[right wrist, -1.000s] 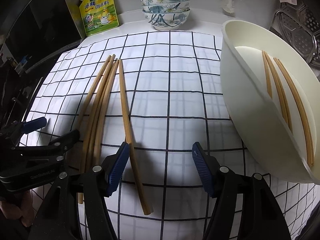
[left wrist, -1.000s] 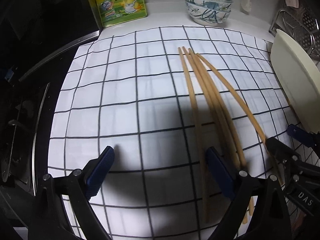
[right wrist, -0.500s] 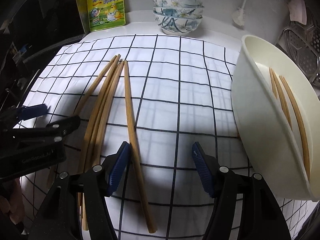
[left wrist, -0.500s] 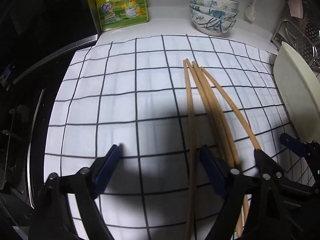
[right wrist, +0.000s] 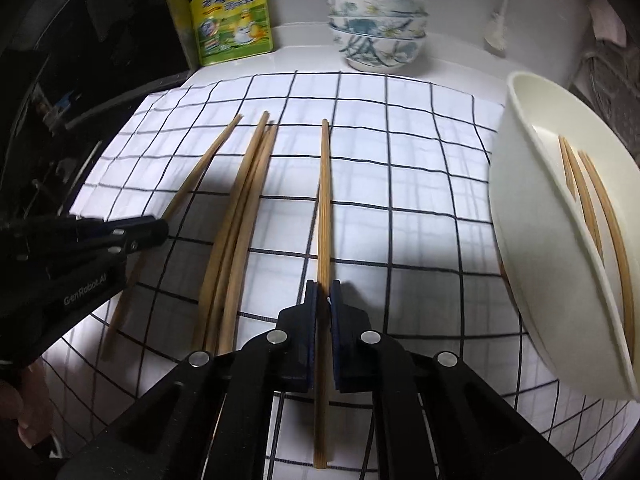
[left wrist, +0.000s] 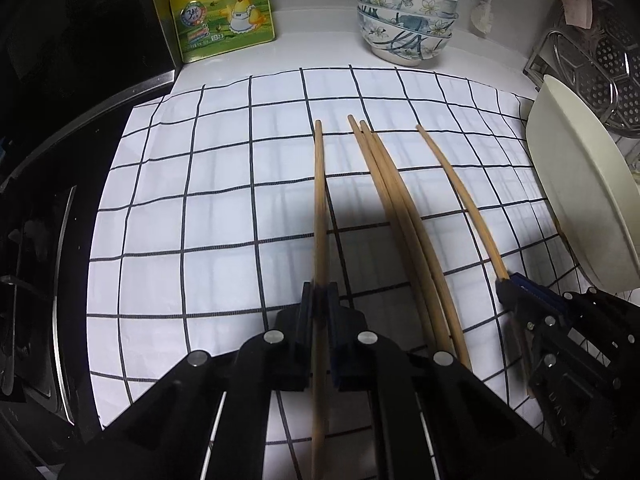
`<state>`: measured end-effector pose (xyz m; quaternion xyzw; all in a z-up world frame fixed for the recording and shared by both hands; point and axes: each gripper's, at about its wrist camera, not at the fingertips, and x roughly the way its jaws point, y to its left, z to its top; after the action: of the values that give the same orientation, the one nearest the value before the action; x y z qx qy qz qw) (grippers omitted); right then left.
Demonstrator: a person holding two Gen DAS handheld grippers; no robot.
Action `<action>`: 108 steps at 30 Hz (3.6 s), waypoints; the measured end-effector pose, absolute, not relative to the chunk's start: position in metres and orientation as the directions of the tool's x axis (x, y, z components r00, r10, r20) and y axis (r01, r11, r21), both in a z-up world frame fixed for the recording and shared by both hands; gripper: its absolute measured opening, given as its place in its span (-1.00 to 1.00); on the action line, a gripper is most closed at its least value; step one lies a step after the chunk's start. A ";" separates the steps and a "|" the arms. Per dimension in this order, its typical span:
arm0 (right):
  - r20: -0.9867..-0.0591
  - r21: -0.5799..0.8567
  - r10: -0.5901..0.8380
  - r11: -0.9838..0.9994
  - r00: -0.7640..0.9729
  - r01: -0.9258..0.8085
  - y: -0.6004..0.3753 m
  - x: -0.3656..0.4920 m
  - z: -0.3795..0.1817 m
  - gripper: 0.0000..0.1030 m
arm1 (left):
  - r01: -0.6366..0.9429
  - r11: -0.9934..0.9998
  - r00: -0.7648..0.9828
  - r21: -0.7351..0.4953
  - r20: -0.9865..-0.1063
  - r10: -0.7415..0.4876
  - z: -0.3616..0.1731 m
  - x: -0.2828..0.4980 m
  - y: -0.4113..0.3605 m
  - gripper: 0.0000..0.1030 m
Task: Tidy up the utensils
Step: 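Close the left gripper on one chopstick while the right gripper closes on another, then lift both held chopsticks and carry them over the white basin, then lower both chopsticks into the basin and open both grippers, then move both open grippers back to the remaining chopsticks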
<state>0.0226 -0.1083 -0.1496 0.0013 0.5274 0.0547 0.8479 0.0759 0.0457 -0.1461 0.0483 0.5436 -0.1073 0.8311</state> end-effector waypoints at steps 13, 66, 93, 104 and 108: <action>-0.836 0.173 0.206 0.979 0.509 -0.112 -0.122 0.011 -0.084 -0.88 | 0.201 0.979 0.468 -0.044 -0.873 -0.135 -0.085 0.064 0.044 -0.86; -0.831 0.262 0.139 0.952 0.539 0.159 -0.406 0.020 -0.090 -0.69 | 0.421 0.906 0.440 -0.033 -0.866 -0.236 -0.078 0.092 -0.253 0.04; -0.799 0.233 0.144 0.969 0.584 0.080 -0.310 -0.009 -0.041 -0.41 | 0.353 0.935 0.557 -0.029 -0.797 -0.234 -0.018 0.048 -0.138 0.29; -0.799 0.226 0.205 0.973 0.565 -0.032 -0.229 -0.018 -0.035 -0.15 | 0.234 0.972 0.565 0.000 -0.814 -0.136 -0.027 0.037 -0.032 0.51; -0.812 0.231 0.232 0.970 0.536 -0.071 -0.200 -0.017 -0.044 -0.08 | 0.185 0.983 0.554 0.016 -0.828 -0.090 -0.040 0.033 0.005 0.55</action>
<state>-0.0172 -0.1999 -0.0440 0.0853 0.4740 0.0868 0.8721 0.0331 0.0052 -0.0397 0.0508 0.4659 -0.0783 0.8799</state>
